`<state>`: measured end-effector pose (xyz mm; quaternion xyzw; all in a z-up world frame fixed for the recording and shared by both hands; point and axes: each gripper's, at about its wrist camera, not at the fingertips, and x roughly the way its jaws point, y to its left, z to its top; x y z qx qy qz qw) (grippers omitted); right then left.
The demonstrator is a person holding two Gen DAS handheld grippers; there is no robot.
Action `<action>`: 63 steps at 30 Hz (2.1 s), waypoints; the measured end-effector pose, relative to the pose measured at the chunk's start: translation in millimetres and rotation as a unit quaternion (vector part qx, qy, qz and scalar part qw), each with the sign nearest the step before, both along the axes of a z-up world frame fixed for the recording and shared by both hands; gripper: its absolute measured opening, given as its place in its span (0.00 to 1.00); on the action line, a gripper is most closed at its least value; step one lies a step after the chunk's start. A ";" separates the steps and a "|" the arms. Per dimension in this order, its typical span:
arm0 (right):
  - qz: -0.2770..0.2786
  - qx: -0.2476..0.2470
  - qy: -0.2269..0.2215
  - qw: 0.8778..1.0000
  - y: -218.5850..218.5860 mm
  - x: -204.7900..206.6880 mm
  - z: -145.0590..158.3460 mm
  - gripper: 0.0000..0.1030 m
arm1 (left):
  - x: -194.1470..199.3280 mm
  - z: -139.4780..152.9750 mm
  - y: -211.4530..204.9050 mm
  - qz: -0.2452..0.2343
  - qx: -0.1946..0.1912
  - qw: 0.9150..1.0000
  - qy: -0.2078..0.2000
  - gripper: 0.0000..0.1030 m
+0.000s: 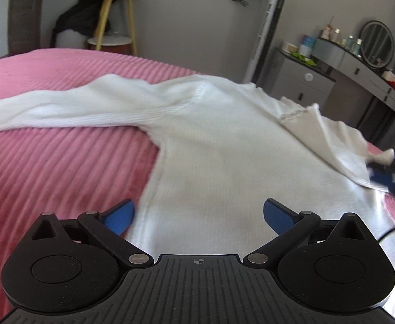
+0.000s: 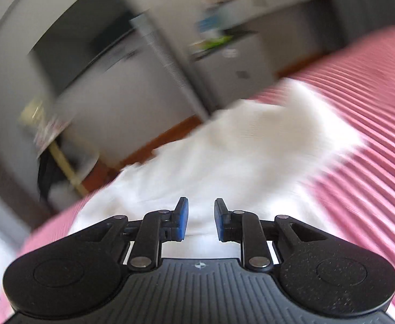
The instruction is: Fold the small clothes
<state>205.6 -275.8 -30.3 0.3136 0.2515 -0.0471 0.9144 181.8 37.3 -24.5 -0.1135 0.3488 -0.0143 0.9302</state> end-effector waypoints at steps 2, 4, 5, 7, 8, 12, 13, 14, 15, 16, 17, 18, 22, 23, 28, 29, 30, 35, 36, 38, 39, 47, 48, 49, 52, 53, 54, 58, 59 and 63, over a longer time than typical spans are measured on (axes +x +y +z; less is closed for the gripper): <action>-0.036 0.041 0.010 0.998 -24.4 -13.7 -13.2 0.20 | 3.0 7.1 -3.3 -0.009 -0.010 1.000 -0.004 1.00; -0.053 0.082 0.010 0.995 -43.5 -17.9 -22.9 0.20 | 10.9 17.1 -4.6 -0.014 -0.037 0.999 -0.009 1.00; -0.056 0.106 0.005 0.993 -50.9 -16.2 -29.5 0.20 | 17.5 21.7 -4.8 -0.020 -0.062 0.998 -0.010 1.00; -0.057 0.131 -0.008 0.990 -55.6 -13.6 -35.9 0.20 | 37.5 29.5 -7.1 -0.031 -0.107 0.994 -0.009 1.00; -0.056 0.130 -0.010 0.990 -56.0 -12.4 -39.0 0.20 | 50.2 32.0 -11.6 -0.037 -0.119 0.992 -0.006 1.00; -0.057 0.142 -0.019 0.988 -65.2 -10.4 -47.4 0.20 | 106.9 30.7 -34.9 -0.062 -0.132 0.989 0.023 1.00; -0.059 0.142 -0.022 0.988 -69.3 -4.5 -45.8 0.20 | 119.6 27.3 -40.5 -0.067 -0.138 0.988 0.034 1.00; -0.059 0.139 -0.024 0.988 -71.0 -6.0 -45.9 0.20 | 131.3 22.4 -45.2 -0.070 -0.146 0.986 0.046 1.00; -0.059 0.136 -0.027 0.989 -73.5 -7.2 -45.1 0.20 | 141.3 17.8 -48.8 -0.071 -0.156 0.983 0.059 0.97; -0.062 0.134 -0.031 0.989 -77.1 -8.0 -43.6 0.20 | 150.3 12.6 -51.6 -0.074 -0.169 0.980 0.069 0.91; -0.067 0.132 -0.033 0.988 -81.8 -7.4 -41.6 0.21 | 159.2 8.0 -53.6 -0.074 -0.177 0.978 0.082 0.86; -0.071 0.132 -0.034 0.988 -85.7 -5.0 -41.9 0.21 | 166.3 2.5 -55.9 -0.071 -0.182 0.976 0.095 0.72; -0.082 0.148 -0.038 0.985 -92.2 -4.1 -44.5 0.21 | 177.4 -9.0 -64.2 -0.068 -0.189 0.974 0.104 0.55; -0.083 0.149 -0.039 0.985 -92.6 -2.6 -44.6 0.21 | 177.5 -8.9 -64.7 -0.063 -0.190 0.974 0.105 0.50; -0.089 0.144 -0.046 0.984 -95.9 -3.4 -42.6 0.21 | 179.2 0.9 -52.4 -0.049 -0.214 0.971 0.095 0.09; -0.091 0.145 -0.047 0.984 -96.8 -4.0 -42.3 0.21 | 175.9 7.9 -47.2 -0.047 -0.218 0.972 0.079 0.09; -0.093 0.145 -0.048 0.984 -96.9 -5.6 -41.7 0.21 | 173.6 15.4 -42.4 -0.043 -0.218 0.973 0.062 0.09; -0.088 0.148 -0.056 0.983 -96.1 -6.3 -40.4 0.27 | 162.7 51.6 -11.7 -0.022 -0.193 0.981 -0.015 0.09; -0.084 0.147 -0.056 0.984 -94.4 -5.1 -40.2 0.28 | 160.8 56.0 -6.6 -0.016 -0.175 0.984 -0.026 0.09; -0.078 0.146 -0.055 0.985 -90.9 -1.8 -40.3 0.28 | 160.5 55.8 3.1 -0.006 -0.151 0.988 -0.024 0.09; -0.074 0.150 -0.054 0.984 -89.9 0.3 -41.3 0.28 | 161.4 49.9 8.2 0.000 -0.148 0.989 -0.013 0.09; -0.066 0.208 -0.068 0.974 -94.1 17.6 -59.2 0.29 | 166.1 0.4 30.7 0.031 -0.176 0.982 0.063 0.10; -0.066 0.213 -0.072 0.972 -93.6 18.6 -61.6 0.28 | 164.6 -4.6 33.9 0.032 -0.179 0.981 0.066 0.10; -0.067 0.212 -0.076 0.972 -93.4 19.6 -62.4 0.27 | 163.6 -7.5 36.5 0.030 -0.180 0.981 0.064 0.10; -0.064 0.194 -0.084 0.975 -91.3 22.5 -59.9 0.21 | 165.4 -3.8 38.2 0.026 -0.170 0.984 0.050 0.09; -0.065 0.187 -0.085 0.977 -90.5 23.3 -59.1 0.15 | 164.7 -1.1 37.6 0.025 -0.165 0.985 0.042 0.09; -0.067 0.181 -0.085 0.977 -89.9 24.0 -58.3 0.11 | 164.7 3.2 37.4 0.025 -0.161 0.986 0.033 0.09; -0.066 0.159 -0.108 0.979 -86.7 22.2 -48.4 0.07 | 158.7 18.7 39.7 0.027 -0.158 0.987 -0.001 0.09; -0.063 0.149 -0.112 0.980 -85.4 22.0 -45.2 0.07 | 155.9 19.2 41.0 0.028 -0.153 0.988 -0.006 0.09; -0.056 0.117 -0.085 0.988 -80.2 27.7 -43.7 0.07 | 150.2 4.7 48.4 0.046 -0.116 0.992 0.009 0.09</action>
